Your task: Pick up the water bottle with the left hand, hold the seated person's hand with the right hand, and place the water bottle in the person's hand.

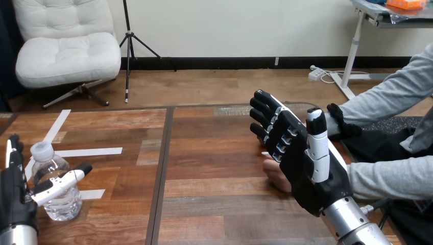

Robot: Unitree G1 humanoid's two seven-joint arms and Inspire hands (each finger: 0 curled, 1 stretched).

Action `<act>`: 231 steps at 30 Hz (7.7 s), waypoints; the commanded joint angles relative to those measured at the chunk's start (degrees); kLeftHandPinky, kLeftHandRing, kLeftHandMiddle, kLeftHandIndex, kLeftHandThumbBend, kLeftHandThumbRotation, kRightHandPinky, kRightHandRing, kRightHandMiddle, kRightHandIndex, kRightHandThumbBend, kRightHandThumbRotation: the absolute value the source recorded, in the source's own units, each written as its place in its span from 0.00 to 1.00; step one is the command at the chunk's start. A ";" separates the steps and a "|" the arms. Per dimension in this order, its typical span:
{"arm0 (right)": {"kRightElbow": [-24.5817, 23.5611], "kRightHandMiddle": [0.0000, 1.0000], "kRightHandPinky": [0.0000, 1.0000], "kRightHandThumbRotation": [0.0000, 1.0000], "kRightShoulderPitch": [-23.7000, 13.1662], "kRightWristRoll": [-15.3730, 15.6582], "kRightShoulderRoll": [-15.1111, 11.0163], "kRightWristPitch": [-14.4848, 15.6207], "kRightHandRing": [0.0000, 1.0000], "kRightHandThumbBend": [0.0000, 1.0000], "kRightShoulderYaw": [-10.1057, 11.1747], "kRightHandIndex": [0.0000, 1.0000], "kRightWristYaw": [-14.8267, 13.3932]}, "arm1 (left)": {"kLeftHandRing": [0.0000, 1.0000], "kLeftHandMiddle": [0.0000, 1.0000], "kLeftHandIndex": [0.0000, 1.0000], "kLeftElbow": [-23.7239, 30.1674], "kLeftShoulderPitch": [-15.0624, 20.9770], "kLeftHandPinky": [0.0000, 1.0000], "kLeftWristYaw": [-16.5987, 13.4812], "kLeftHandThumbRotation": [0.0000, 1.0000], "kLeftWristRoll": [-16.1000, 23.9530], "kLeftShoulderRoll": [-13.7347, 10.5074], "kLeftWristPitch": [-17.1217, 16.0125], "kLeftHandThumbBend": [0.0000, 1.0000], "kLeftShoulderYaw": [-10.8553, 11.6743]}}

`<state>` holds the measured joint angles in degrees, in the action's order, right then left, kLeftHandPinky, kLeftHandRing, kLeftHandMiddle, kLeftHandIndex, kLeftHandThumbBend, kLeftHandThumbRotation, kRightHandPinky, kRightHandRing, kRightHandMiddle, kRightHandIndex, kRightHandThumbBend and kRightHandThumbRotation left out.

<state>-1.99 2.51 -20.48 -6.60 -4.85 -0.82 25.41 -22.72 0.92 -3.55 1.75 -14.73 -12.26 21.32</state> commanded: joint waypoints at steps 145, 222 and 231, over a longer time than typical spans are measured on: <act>-2.23 0.96 0.99 1.00 -1.91 -0.65 0.54 -0.11 0.98 0.88 1.28 0.93 0.48 | 0.41 0.46 0.47 -21.92 17.14 0.36 -14.38 0.00 -0.04 -4.47 -4.96 0.75 -3.72; -1.26 0.95 1.00 1.00 -2.31 0.00 0.38 -0.08 0.98 0.85 1.07 0.92 0.29 | 0.38 0.42 0.43 -4.35 11.31 0.36 -13.31 0.00 2.84 -3.17 -9.82 0.77 -6.98; -1.23 0.95 1.00 1.00 -2.39 0.23 0.39 -0.05 0.98 0.85 1.01 0.93 0.10 | 0.38 0.42 0.42 1.31 9.76 0.35 -11.02 0.00 1.81 -2.31 -7.97 0.76 -7.28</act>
<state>-1.99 2.52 -20.27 -6.53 -4.81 0.06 25.62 -30.61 8.40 -15.88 3.38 -17.08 -20.52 15.27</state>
